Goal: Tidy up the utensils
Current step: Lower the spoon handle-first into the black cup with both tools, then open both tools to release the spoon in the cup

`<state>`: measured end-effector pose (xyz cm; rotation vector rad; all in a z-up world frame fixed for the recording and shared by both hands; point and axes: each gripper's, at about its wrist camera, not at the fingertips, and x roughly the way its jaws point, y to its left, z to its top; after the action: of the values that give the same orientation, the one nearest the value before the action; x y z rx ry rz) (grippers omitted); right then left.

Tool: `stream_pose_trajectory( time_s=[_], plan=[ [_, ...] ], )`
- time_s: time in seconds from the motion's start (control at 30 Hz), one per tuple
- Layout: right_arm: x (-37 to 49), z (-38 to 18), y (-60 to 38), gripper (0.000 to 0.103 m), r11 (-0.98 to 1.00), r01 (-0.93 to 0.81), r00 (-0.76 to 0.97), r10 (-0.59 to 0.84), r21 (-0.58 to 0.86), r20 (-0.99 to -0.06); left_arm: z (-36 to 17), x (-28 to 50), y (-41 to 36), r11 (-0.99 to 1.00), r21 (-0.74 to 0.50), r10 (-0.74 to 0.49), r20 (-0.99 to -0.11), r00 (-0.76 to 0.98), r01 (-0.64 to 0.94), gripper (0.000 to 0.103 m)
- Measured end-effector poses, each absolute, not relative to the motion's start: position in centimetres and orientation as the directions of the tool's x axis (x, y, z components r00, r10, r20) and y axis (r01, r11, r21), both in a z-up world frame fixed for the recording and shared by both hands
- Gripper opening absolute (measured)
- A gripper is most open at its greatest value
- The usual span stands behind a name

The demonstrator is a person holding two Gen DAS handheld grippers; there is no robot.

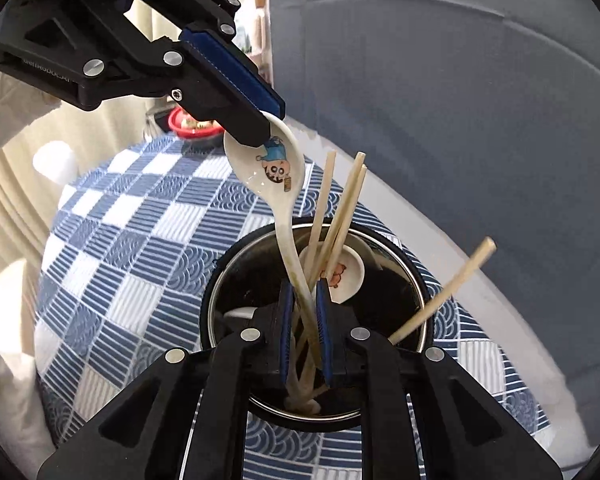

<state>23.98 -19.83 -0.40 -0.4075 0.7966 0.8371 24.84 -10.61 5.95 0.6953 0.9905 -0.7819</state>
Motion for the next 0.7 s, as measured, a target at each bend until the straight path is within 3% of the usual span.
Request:
stream_pose_trajectory(
  time_s=[0.43,0.47,0.53,0.6,0.67,0.7],
  plan=[
    [24.0,0.0,-19.8,0.016,0.645,-0.761,0.398,0.368,-0.078,-0.840,4.5,25.6,-9.9,0.570,0.053,-0.347,-0.889,0.299,0.820,0.011],
    [23.9,0.1,-19.9,0.018,0.649,-0.756,0.403,0.363,-0.082,-0.840,4.4,25.5,-9.8,0.573,0.051,-0.355,-0.885,0.303,0.818,0.016],
    [23.4,0.6,-20.2,0.037,0.664,-0.741,0.426,0.354,-0.097,-0.832,4.2,25.3,-9.3,0.578,0.028,-0.380,-0.875,0.300,0.816,0.030],
    [22.8,1.3,-20.7,0.047,0.679,-0.725,0.459,0.358,-0.111,-0.813,4.3,25.1,-8.5,0.603,0.024,-0.396,-0.859,0.325,0.797,0.061],
    [22.3,2.0,-21.2,0.053,0.693,-0.711,0.481,0.357,-0.117,-0.801,4.6,24.8,-7.4,0.644,0.022,-0.414,-0.831,0.372,0.765,0.079],
    [22.0,2.4,-21.4,0.060,0.705,-0.697,0.501,0.348,-0.131,-0.792,4.7,24.6,-6.9,0.665,0.021,-0.418,-0.817,0.396,0.746,0.089]
  ],
)
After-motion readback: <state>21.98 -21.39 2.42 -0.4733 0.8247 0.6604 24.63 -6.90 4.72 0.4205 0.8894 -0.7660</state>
